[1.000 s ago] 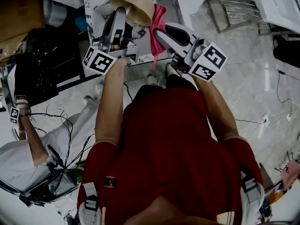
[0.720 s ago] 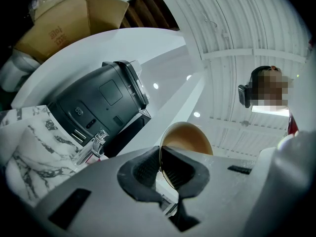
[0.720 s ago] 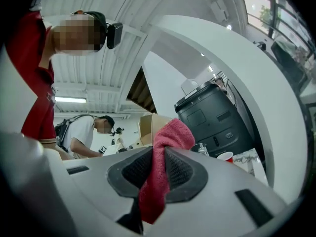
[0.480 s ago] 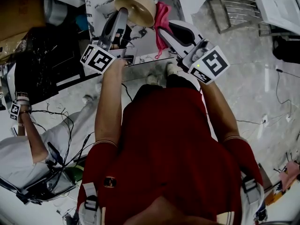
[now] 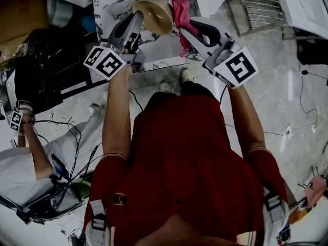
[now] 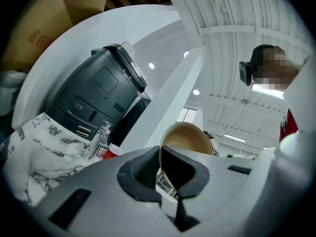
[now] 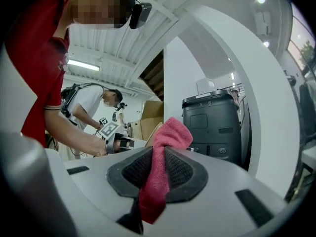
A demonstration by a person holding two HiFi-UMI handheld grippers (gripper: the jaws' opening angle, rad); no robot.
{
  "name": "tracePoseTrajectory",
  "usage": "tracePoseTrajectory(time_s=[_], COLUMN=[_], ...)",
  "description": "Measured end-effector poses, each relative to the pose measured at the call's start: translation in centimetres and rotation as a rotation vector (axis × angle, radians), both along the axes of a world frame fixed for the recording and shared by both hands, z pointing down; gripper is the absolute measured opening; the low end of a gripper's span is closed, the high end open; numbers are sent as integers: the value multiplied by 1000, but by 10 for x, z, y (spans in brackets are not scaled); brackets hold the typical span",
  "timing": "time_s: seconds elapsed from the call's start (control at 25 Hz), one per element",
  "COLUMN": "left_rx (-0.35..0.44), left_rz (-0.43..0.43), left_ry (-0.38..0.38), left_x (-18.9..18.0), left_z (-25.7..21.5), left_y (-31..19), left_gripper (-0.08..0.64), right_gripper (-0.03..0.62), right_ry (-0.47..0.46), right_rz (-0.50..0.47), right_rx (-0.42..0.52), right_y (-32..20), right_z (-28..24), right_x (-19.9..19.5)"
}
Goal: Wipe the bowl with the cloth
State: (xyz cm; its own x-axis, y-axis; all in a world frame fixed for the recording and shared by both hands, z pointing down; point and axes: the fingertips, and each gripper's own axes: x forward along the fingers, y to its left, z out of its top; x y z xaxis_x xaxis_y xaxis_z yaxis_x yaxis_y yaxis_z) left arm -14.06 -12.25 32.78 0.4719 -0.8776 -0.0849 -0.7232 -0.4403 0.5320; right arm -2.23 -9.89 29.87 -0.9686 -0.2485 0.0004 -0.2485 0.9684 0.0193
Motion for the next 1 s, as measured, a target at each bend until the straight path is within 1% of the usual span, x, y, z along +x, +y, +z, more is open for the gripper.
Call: tracePoseTrajectory(time_s=[0.12,0.24,0.44,0.76,0.88,1.0], left_rx=[-13,-18,-11,17,37,71], left_rz=[28,58,113,232,283,354], left_ry=[-75,-149,-224,-317,-333,-339], left_x=[1,2,7,22,26,33], left_z=[4,7,8,9,8,4], left_y=[1,3,8,19,23,29], left_gripper=[20,20,20,20,20,20], right_gripper=[67,67,67,67,67,67], right_ry=[48,107,182,251,275,288], right_rz=[-28,-77,-173,-311,-369,-426], right_rx=[41,86,121,139,153,165], right_y=[1,2,3,6,8,13], right_z=[-1,1,2,-1,-2,-7], right_x=[-2,-5,-7,-9,-10,-12])
